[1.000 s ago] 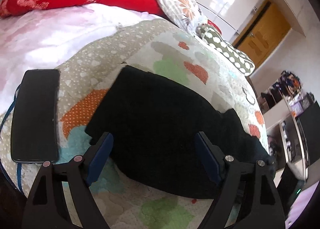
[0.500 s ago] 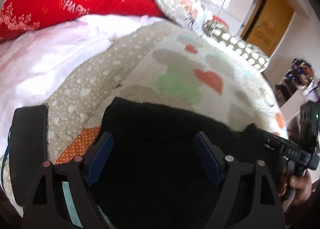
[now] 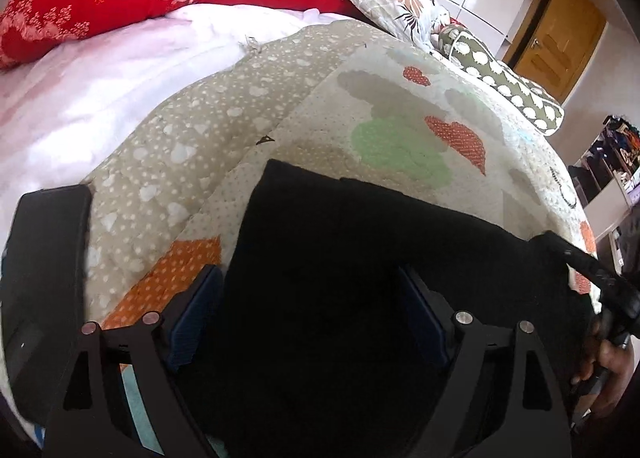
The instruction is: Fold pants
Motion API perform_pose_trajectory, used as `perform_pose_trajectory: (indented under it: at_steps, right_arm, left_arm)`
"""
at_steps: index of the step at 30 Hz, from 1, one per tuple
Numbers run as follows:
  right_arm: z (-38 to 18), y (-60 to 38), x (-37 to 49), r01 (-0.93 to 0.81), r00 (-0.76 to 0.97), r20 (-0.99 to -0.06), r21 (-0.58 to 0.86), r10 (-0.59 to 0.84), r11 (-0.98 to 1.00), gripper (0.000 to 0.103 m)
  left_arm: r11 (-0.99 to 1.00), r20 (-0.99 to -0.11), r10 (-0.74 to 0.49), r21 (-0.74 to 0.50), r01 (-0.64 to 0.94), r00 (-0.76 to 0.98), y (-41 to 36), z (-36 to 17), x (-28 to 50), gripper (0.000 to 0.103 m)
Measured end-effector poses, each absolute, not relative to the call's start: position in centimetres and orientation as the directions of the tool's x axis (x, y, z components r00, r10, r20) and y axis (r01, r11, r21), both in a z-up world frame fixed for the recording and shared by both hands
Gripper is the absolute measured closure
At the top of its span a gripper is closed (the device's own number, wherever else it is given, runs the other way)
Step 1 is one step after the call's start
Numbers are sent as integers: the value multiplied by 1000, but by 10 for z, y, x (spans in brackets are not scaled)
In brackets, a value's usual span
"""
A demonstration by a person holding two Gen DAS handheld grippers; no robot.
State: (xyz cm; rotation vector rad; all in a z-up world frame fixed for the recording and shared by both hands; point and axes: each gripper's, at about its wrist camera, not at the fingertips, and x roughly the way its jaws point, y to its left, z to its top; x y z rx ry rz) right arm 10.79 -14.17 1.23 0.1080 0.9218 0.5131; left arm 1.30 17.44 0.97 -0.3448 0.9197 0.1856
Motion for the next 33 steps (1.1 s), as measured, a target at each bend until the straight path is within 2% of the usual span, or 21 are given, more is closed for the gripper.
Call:
perform_pose_trajectory:
  at_steps: [1,3,5,13,16,22,28,33]
  right_arm:
    - [20,-150,102,-370,494,-726,322,478,871,87]
    - [42,-178,78,-367,513,-694,355,505,860,58]
    - [58,-209,52,-338,565,-669,346,483,875,46]
    - [55,-348,-34,-53,648,-731,234,212,971,46]
    - [43,-380,-51,0,641,-744,244,187,970,46]
    - [35,-373,-35,-41,641,-736,250,218,967,49]
    - [41,-351,-18,-66,664,-738,105,122,992,50]
    - [59,-358,-27,-64,716,-687,114,125,991,49]
  left_arm:
    - [929,-796,12,-216,-301,605,174,15,8,16]
    - [932,-774,15,-218,-289,632,171,27,-1,16]
    - [940,-758,5,-220,-262,652,162,37,-8,16]
    - [963,-714,-90,-241,-123,694,108,65,-12,15]
    - [967,-717,-120,-241,-82,687,88,69,-5,15]
    - [982,-743,-91,-179,-65,664,61,64,-3,15]
    - [967,-677,-26,-205,-154,735,95,88,-22,15]
    - [952,-620,3,-238,-191,785,123,106,-38,14]
